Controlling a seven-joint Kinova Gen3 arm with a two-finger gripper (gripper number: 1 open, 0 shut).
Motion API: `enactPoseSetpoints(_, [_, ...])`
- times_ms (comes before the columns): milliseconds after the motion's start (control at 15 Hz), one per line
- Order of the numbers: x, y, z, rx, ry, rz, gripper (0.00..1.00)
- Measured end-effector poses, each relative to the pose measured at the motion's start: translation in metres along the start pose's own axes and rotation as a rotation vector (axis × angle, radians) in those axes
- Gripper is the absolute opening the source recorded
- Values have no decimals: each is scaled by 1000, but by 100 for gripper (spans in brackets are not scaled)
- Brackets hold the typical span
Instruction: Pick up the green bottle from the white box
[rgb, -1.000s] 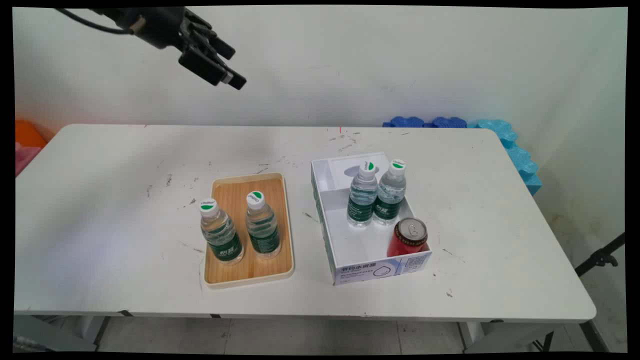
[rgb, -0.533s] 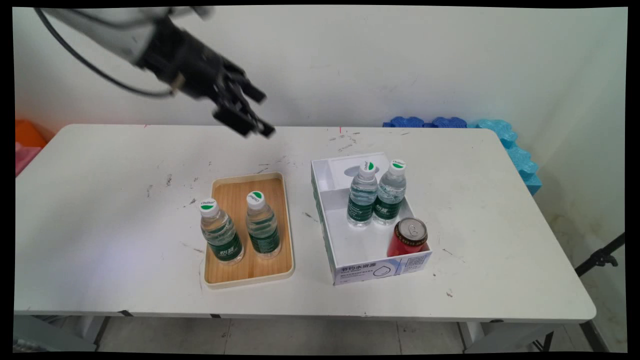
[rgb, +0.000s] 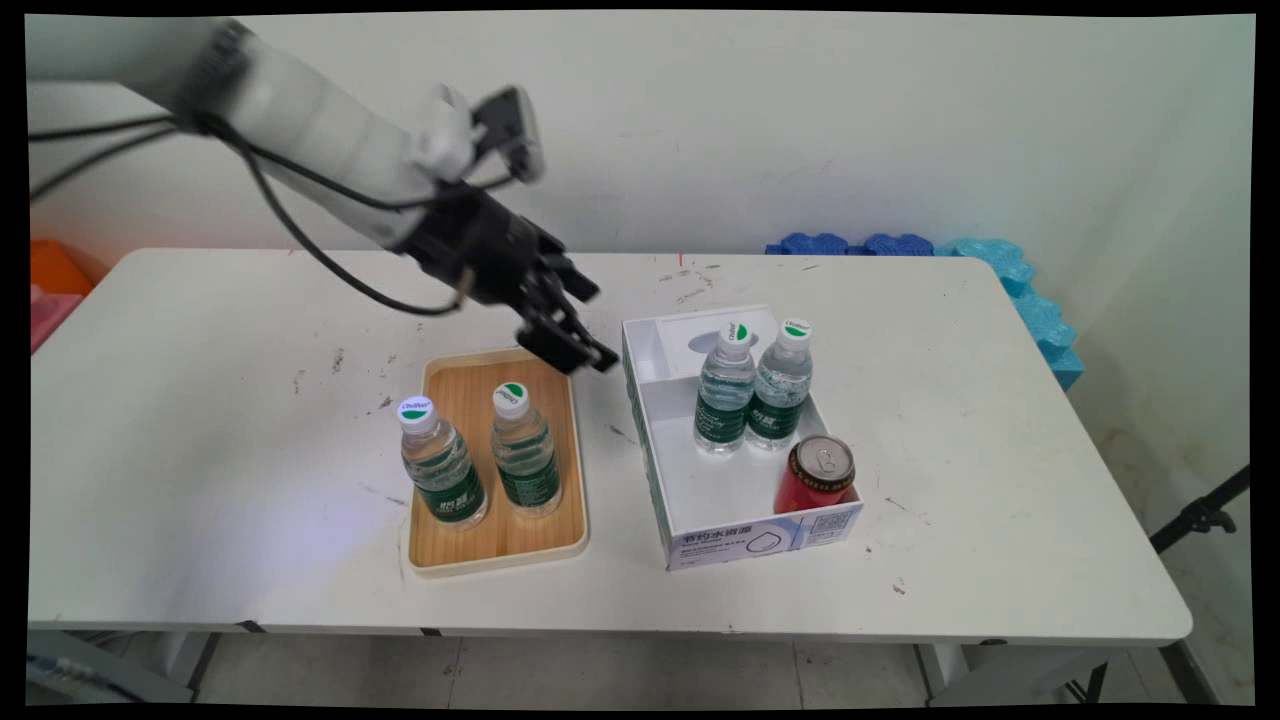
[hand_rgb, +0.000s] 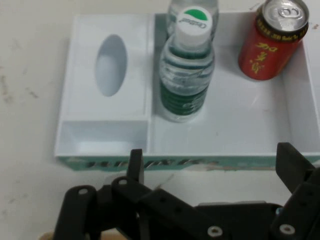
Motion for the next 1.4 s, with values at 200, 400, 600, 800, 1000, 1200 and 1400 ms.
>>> enactPoseSetpoints(200, [1, 5, 26, -18, 2, -6, 100])
enactPoseSetpoints(400, [4, 7, 60, -23, 17, -13, 100])
enactPoseSetpoints(600, [7, 4, 90, -20, 38, -19, 100])
enactPoseSetpoints(800, [7, 2, 116, -23, 53, -26, 100])
enactPoseSetpoints(1000, [5, 1, 136, -31, 66, -28, 100])
enactPoseSetpoints(1200, [4, 1, 151, -36, 78, -26, 100])
enactPoseSetpoints(1400, [3, 1, 163, -39, 88, -25, 100])
